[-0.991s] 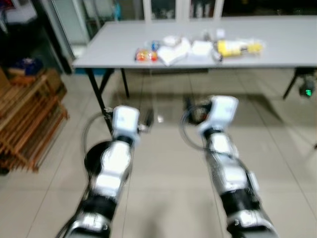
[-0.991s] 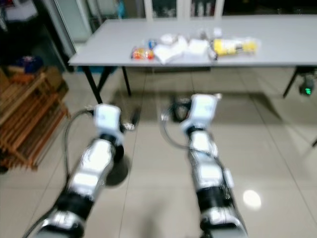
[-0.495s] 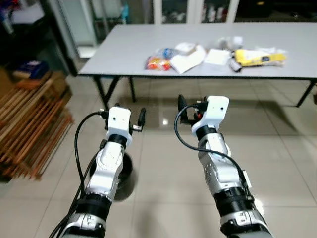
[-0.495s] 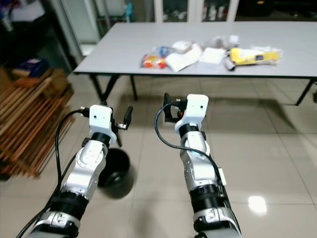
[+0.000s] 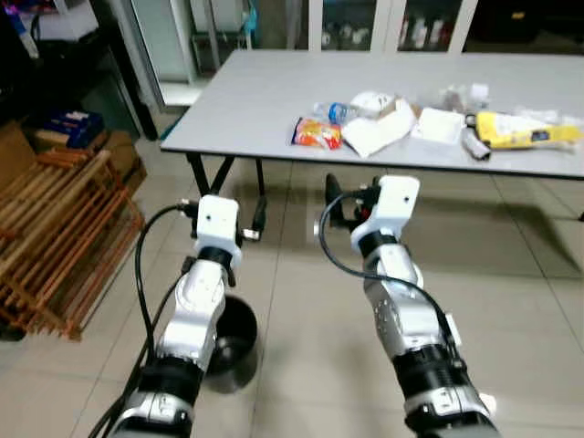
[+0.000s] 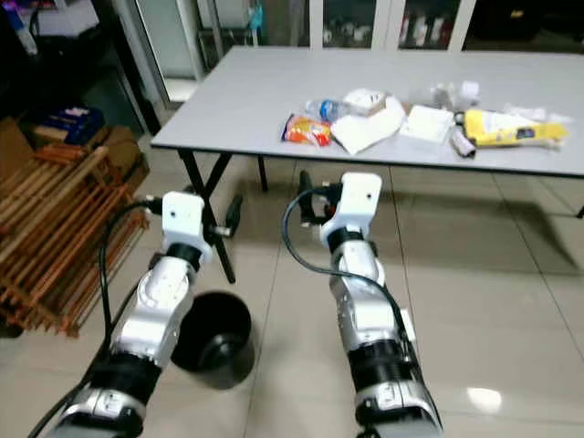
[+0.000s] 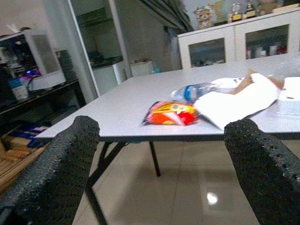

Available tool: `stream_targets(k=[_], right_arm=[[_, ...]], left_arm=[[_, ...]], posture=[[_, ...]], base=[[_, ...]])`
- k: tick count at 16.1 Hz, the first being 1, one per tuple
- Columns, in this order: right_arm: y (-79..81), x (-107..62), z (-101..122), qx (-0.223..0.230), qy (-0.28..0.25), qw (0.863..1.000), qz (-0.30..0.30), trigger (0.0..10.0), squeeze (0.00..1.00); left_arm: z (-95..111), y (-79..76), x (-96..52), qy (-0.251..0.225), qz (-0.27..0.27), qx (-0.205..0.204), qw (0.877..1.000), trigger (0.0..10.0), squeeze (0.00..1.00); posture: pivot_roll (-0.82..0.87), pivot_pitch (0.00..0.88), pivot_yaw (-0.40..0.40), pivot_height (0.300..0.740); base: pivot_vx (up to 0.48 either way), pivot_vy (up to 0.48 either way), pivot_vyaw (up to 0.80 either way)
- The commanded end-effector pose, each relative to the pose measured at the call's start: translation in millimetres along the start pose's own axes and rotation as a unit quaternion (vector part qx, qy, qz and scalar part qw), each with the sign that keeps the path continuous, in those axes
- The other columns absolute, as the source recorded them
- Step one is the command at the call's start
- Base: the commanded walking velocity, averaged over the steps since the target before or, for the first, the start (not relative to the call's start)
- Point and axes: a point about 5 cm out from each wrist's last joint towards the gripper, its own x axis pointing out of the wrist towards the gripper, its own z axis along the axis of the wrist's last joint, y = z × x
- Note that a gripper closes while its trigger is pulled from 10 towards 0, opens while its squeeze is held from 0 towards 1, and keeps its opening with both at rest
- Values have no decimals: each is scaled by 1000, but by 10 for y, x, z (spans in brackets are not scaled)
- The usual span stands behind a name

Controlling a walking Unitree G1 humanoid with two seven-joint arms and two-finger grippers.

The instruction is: Picking trash to rubbish bin

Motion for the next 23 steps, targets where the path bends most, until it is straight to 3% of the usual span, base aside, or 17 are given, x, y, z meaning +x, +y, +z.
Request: stream_targets(k=[1, 8, 9, 10, 11, 12, 16, 23], right_arm=[[-67, 8, 33, -2, -4, 1000, -10, 10000, 1000], [-71, 7, 31, -6, -3, 1000, -13, 10000, 1000], [-78, 9, 28, -10, -1, 1000, -16, 10000, 890], [-86, 12, 26, -14, 1, 1000, -20, 10000, 0], [-87, 14, 25, -14, 2, 1000, -20, 10000, 0], [-88, 15, 25, -14, 2, 1000, -19, 10000, 0], [-79, 21, 27, -16, 2, 1000, -18, 10000, 0], [-86, 32, 27, -9, 4, 1000, -21, 10000, 0]], left_arm=[[27, -70, 19, -3, -12, -3, 1000, 10000, 1000], [21, -71, 18, -1, -13, -3, 1000, 10000, 1000], [14, -71, 19, 2, -12, 3, 1000, 10000, 1000], [1, -73, 22, 7, -10, 10, 1000, 10000, 988], [-7, -75, 24, 9, -10, 8, 1000, 10000, 573], [-1, -83, 22, 7, -13, 6, 1000, 10000, 0], [1, -76, 29, 6, -13, 27, 1000, 10000, 0], [8, -65, 38, 3, -7, 27, 1000, 10000, 0]], posture=[[42, 3, 66, 740], [42, 4, 66, 740], [42, 3, 66, 740], [42, 3, 66, 740], [41, 2, 66, 740], [43, 1, 64, 740], [43, 0, 64, 740], [42, 0, 65, 740]], base=[[480, 0, 0], [480, 0, 0], [480, 0, 0], [461, 0, 0], [431, 0, 0], [322, 0, 0], [308, -185, 0], [299, -372, -144]])
